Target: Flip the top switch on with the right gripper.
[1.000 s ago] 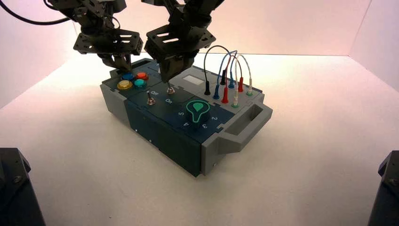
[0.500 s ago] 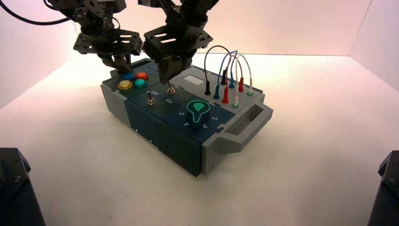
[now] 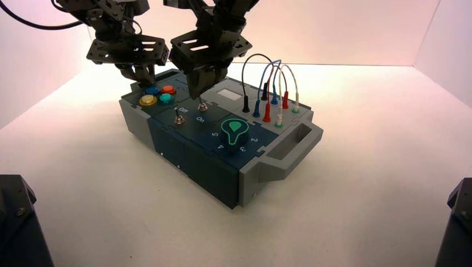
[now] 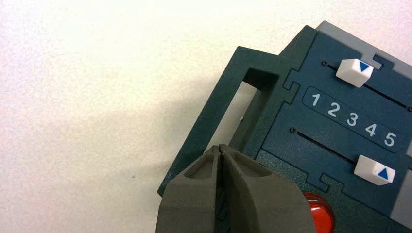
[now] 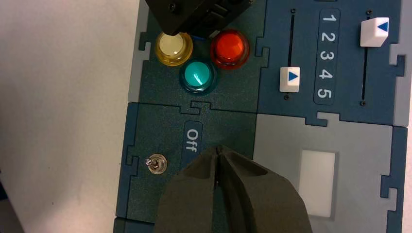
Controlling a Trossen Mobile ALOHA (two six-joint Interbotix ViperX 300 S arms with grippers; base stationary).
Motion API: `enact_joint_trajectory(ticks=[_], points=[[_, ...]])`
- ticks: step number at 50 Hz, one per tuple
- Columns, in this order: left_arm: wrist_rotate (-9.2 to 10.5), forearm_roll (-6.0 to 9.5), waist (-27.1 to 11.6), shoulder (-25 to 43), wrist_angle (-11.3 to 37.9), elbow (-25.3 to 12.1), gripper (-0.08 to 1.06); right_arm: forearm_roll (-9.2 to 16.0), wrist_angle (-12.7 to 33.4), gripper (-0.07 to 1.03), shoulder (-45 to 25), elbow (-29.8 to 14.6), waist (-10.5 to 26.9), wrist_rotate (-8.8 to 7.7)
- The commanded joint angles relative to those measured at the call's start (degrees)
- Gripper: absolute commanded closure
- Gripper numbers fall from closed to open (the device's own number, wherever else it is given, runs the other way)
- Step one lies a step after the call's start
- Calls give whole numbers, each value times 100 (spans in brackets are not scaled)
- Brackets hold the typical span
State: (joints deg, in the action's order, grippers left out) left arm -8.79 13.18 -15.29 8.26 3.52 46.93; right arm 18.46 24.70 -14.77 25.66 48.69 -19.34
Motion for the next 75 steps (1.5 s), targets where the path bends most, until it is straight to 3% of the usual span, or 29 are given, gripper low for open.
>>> enact_joint_trajectory(ticks=[1, 50, 75], points=[[-9, 0, -26, -114, 44, -9, 100, -26, 229, 99, 35, 26, -97, 0], [-9, 9, 9, -114, 62, 18, 100, -26, 589, 99, -35, 0, -281, 18], [-9, 0, 26, -114, 62, -9, 100, -26, 325, 99, 62, -53, -272, 0]])
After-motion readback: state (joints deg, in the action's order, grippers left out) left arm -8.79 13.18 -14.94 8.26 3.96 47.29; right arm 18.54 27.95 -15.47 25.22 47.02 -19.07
